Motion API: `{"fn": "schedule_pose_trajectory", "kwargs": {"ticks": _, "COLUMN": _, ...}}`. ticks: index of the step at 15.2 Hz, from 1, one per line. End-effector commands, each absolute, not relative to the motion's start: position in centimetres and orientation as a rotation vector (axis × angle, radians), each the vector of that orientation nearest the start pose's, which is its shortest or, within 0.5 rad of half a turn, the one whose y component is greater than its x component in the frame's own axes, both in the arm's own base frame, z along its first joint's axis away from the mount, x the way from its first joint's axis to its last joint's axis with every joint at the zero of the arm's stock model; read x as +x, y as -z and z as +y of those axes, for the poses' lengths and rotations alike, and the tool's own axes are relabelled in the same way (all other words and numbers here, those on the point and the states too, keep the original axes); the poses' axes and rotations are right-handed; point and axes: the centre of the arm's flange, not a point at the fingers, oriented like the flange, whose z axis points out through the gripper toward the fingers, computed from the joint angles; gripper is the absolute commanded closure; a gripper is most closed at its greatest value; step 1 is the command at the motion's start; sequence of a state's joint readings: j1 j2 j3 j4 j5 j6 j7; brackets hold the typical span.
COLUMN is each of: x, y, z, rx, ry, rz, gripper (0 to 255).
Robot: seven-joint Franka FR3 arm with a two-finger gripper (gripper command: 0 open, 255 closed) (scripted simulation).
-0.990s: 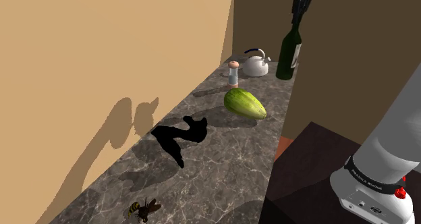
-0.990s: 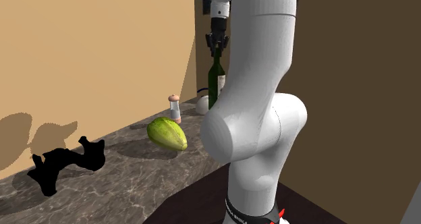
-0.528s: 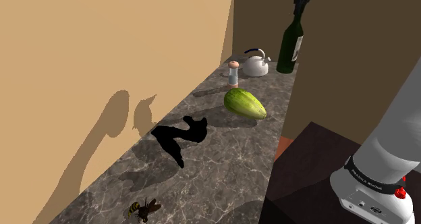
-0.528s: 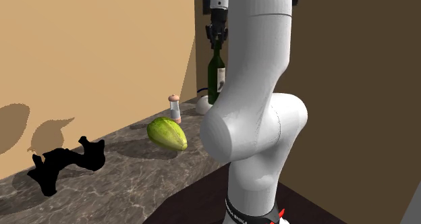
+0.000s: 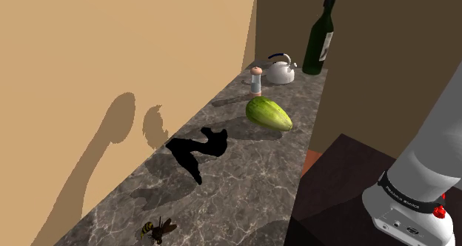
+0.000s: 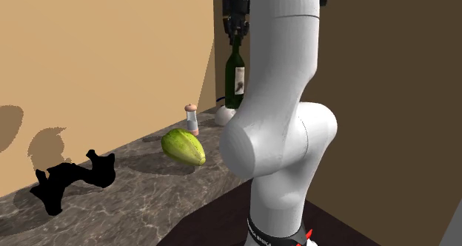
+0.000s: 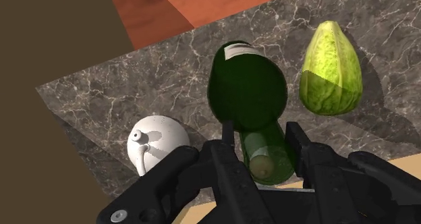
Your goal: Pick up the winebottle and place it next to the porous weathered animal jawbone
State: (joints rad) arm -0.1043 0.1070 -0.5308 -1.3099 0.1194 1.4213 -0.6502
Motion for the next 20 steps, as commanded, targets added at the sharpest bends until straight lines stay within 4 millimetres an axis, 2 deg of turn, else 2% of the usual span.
{"fn": "schedule_pose_trajectory", "kwargs": {"ticks": 1, "x": 47.1, "y": -68.1, "z": -28.5, "rx": -3.101, "ry": 0.083, "rz": -0.056, "gripper": 255}}
{"fn": "schedule_pose_trajectory", "kwargs": {"ticks": 20, "x": 42.6, "y": -68.1, "z": -3.8, "rx": -3.101, "ry": 0.083, "rz": -0.056, "gripper": 255}}
